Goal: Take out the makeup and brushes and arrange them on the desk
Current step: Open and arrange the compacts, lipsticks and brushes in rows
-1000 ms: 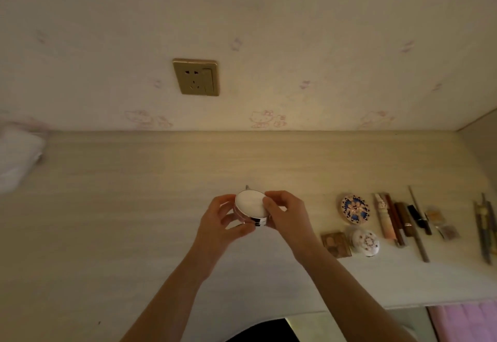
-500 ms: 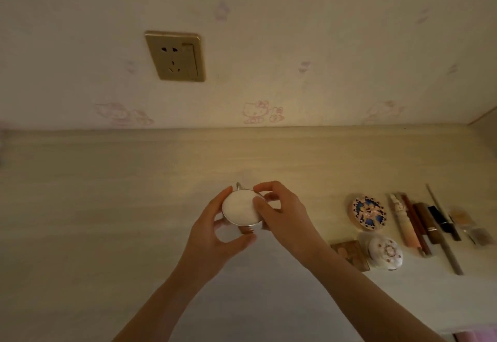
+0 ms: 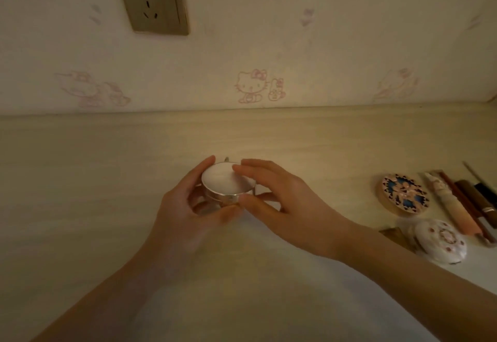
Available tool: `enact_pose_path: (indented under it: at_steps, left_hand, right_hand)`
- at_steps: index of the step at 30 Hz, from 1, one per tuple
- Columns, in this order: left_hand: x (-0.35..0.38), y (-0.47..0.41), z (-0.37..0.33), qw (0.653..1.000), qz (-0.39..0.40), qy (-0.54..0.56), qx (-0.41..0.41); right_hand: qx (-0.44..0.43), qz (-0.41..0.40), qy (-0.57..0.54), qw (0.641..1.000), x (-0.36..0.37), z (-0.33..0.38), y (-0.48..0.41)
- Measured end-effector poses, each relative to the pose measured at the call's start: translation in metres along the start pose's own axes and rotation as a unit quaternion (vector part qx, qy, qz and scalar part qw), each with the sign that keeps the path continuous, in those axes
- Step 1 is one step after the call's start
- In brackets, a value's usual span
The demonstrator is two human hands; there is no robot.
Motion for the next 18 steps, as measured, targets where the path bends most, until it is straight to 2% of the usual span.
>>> enact_pose_path:
  at_steps: [8, 11, 18]
  left_hand:
    - [-0.009, 0.026, 0.020, 0.998, 0.044, 0.041, 0.026]
    - [-0.010, 0.050, 0.019, 0.996, 0.076, 0.042, 0.028]
    - [-0.007, 0.087, 0.008, 0.996, 0.074, 0.044, 0.037]
  right_hand:
    - [-0.063, -0.026, 0.040, 0.997, 0.016, -0.005, 0.032]
    - [-0.065, -0.044, 0.046, 0.996, 0.027, 0.003, 0.056]
    - [-0.052, -0.073, 0.061, 0.994, 0.043, 0.018, 0.094]
Point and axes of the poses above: each hand's wrist, its own y-axis away from the middle knuckle, its own x-axis out of the palm, z = x × y, the point moved 1 cm from there along -y, towards the middle knuckle, and after that the axes turned 8 degrees about -y, right-handed, at the moved point
